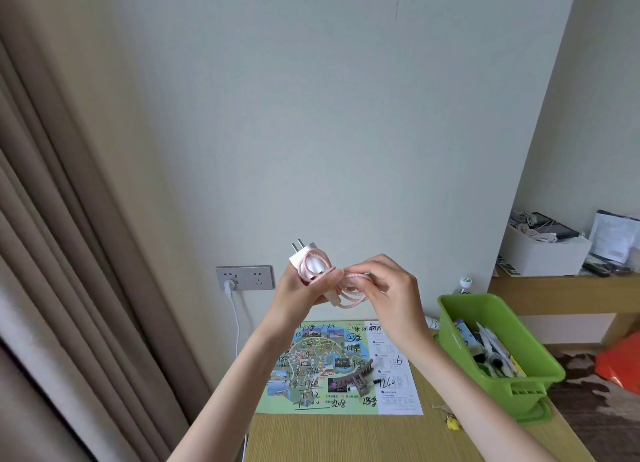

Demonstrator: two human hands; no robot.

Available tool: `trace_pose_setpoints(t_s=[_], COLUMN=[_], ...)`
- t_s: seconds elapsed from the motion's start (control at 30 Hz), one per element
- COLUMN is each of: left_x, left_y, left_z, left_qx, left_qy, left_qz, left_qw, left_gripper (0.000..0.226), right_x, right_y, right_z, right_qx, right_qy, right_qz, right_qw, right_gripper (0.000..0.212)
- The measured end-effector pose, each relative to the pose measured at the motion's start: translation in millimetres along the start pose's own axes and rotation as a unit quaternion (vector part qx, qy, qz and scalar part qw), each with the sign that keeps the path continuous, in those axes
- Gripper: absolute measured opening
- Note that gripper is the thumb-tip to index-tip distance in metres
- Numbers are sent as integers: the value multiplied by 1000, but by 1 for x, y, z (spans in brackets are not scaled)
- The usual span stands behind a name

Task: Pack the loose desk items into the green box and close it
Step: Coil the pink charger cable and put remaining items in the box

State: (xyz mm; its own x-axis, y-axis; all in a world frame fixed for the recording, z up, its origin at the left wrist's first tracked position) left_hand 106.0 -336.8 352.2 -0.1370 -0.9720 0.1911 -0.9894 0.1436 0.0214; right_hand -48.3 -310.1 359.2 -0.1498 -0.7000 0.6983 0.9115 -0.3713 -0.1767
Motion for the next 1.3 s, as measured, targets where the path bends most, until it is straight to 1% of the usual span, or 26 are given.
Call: trace_pose_setpoints(t_s=[0.07, 0.17, 0.23, 0.3, 0.33, 0.37, 0.43, 0.5, 0.53, 0.57, 0.63, 0.7, 0.83, 0.9, 0.97, 1.07, 1.17, 1.23, 1.3], left_x=[1, 2, 2, 2, 2, 1, 0, -1, -2, -3, -4, -5, -10, -12, -13, -15, -17, -18, -20], left_y=[-1, -1, -1, -1, -1, -1, -1, -2, -1, -1, 2, 5, 14, 19, 27, 43, 60, 71, 83], left_z=[-1, 0, 1, 3, 4, 4, 5, 5, 4, 3, 3, 7, 14, 19, 27, 39, 46, 51, 54], left_qx=[2, 5, 14, 16, 13, 10, 2, -16, -25, -32, -45, -66, -112, -123, -139, -166, -145, -118, -97], left_qy=[2, -4, -9, -15, -19, -23, -31, -48, -58, -66, -83, -104, -149, -160, -168, -164, -130, -106, -88], left_qz=[6, 15, 16, 11, 9, 7, 11, 20, 27, 36, 51, 60, 76, 80, 81, 89, 86, 80, 76], left_qw=[1000, 1000, 1000, 1000, 1000, 1000, 999, 999, 998, 997, 994, 991, 980, 976, 973, 968, 977, 984, 988], left_gripper=[40, 37, 39, 38, 35, 34, 33, 35, 37, 39, 40, 40, 38, 31, 31, 32, 32, 36, 37], right_x=[4, 9, 10, 11, 12, 12, 14, 14, 13, 12, 11, 11, 5, -2, -10, -19, -28, -34, -41], right_y=[-2, -5, -5, -3, -2, -2, -5, -6, -7, -7, -8, -10, -14, -18, -24, -35, -47, -58, -66], right_z=[-3, -7, -6, -3, -3, -3, -10, -15, -17, -17, -16, -13, -4, 2, 3, 0, -9, -21, -34], right_qx=[10, 56, 28, -28, -38, -27, 56, 155, 189, 207, 206, 173, 24, -80, -168, -200, -208, -197, -164], right_qy=[31, 87, 82, 49, 41, 51, 124, 208, 236, 250, 243, 208, 93, 15, -28, -26, 4, 53, 115], right_qz=[18, 39, 42, 51, 56, 62, 78, 107, 122, 132, 127, 107, 84, 74, 53, 24, 21, 28, 51], right_qw=[999, 994, 995, 997, 997, 996, 988, 960, 945, 937, 939, 957, 992, 994, 984, 979, 978, 978, 978], right_gripper=[13, 14, 13, 11, 11, 11, 12, 17, 21, 24, 20, 13, 15, 12, 13, 17, 17, 15, 12])
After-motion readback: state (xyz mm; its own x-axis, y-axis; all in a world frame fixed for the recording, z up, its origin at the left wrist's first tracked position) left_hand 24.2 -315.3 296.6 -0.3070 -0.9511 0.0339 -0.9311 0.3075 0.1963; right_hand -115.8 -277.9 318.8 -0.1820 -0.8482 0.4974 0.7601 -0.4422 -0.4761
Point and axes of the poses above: each hand's wrist, its own x-axis towards the middle knuckle, its own y-axis out of the palm, z = x × y, the point moved 6 cm from there along x, towards the middle knuckle, and after that the axes turned 6 degrees about -z, right-handed, at the moved point
